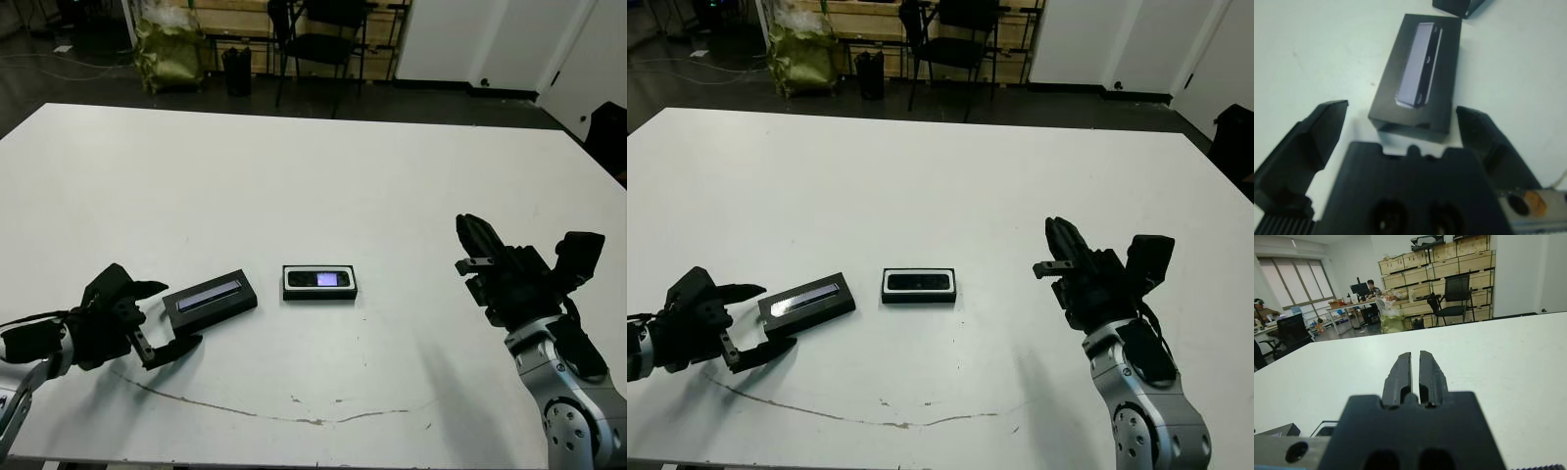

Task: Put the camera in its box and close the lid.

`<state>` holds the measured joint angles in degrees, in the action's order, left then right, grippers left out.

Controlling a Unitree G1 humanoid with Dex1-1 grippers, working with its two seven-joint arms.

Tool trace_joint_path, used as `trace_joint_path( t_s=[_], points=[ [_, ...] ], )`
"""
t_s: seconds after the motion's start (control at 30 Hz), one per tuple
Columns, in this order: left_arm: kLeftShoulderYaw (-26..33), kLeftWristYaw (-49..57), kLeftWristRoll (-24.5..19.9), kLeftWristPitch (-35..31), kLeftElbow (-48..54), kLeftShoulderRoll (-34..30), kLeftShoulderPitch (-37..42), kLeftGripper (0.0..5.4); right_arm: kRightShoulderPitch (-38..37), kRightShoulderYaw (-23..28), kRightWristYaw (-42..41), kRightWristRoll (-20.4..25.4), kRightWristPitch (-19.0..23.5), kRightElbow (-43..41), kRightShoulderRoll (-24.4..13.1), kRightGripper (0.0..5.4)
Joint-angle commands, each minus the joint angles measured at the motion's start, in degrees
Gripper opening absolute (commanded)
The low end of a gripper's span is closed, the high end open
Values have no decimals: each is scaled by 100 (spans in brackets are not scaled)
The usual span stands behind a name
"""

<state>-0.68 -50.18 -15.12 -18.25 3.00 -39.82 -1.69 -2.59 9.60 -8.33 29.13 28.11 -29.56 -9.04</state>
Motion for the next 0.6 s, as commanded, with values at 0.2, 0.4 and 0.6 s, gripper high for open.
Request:
trace_joint_path(
  t_s=[0.2, 0.4, 0.6],
  points=[
    [-301, 181, 328, -372, -59, -51, 138, 539, -20, 28, -63, -41, 10, 93, -93, 0],
    [-548, 143, 599, -51, -435, 10, 426, 539, -16, 61, -49, 49, 107, 74, -99, 0],
    [-692, -111, 551, 551, -1162, 205, 728, 539, -7, 82, -21, 93, 173, 71, -114, 0]
  ],
)
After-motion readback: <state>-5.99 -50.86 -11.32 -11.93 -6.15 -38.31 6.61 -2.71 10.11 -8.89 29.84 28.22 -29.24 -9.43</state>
